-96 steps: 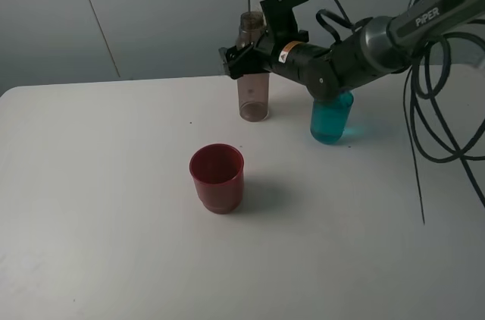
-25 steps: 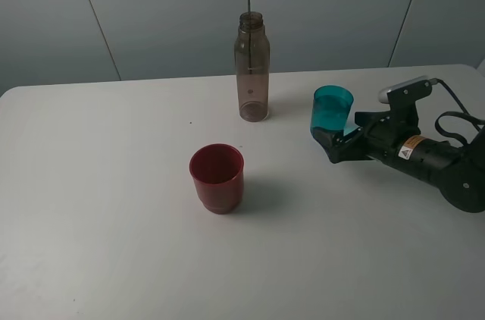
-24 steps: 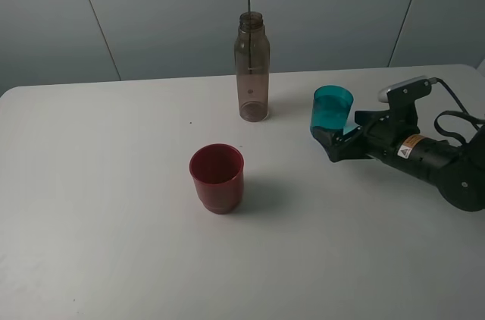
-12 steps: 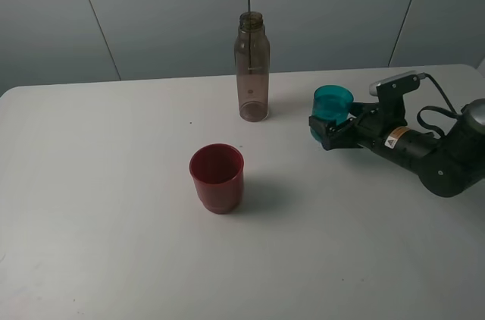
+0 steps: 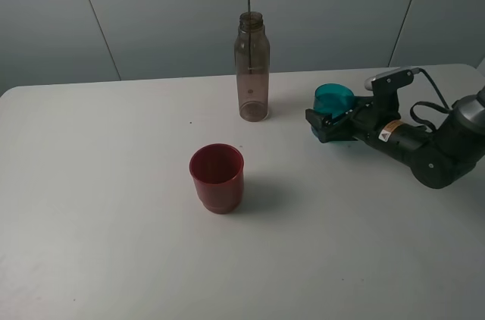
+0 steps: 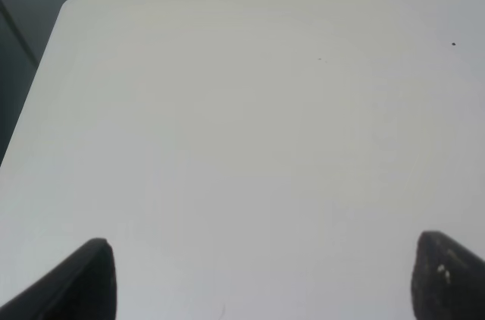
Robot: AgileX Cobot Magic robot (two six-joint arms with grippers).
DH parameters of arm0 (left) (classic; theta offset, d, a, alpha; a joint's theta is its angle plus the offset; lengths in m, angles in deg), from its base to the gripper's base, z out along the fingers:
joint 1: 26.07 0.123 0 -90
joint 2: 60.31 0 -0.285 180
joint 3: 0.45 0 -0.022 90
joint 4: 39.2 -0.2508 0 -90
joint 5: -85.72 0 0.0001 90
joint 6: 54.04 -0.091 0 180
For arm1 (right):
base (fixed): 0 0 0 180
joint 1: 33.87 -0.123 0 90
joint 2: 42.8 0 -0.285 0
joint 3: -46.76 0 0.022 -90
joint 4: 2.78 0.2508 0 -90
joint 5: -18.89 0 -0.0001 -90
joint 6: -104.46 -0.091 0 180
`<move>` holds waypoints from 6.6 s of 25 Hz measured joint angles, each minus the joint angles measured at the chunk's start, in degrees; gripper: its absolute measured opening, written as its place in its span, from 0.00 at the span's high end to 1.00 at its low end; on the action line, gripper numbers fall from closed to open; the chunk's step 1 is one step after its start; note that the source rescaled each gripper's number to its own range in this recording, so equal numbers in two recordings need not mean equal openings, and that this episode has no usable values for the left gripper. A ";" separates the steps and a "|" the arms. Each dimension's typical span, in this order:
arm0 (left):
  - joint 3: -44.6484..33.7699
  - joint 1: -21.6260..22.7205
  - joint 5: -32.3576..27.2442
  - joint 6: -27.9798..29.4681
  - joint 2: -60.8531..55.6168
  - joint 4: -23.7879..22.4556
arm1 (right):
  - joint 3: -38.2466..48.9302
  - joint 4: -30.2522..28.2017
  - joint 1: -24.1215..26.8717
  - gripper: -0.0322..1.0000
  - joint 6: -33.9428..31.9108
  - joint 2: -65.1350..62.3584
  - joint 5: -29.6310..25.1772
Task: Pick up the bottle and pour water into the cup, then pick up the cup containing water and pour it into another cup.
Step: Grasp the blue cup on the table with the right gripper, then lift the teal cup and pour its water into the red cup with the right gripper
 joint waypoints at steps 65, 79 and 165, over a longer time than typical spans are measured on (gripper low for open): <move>0.00 0.00 0.00 0.00 0.00 0.00 | 9.44 -1.00 -22.90 0.89 9.13 -32.92 -34.39; 0.00 0.00 0.00 0.00 0.00 0.00 | 4.16 6.01 -28.94 0.89 20.54 -32.92 -46.40; 0.00 0.00 0.00 0.11 0.00 0.00 | -5.42 16.99 -34.00 0.89 68.90 -32.92 -60.61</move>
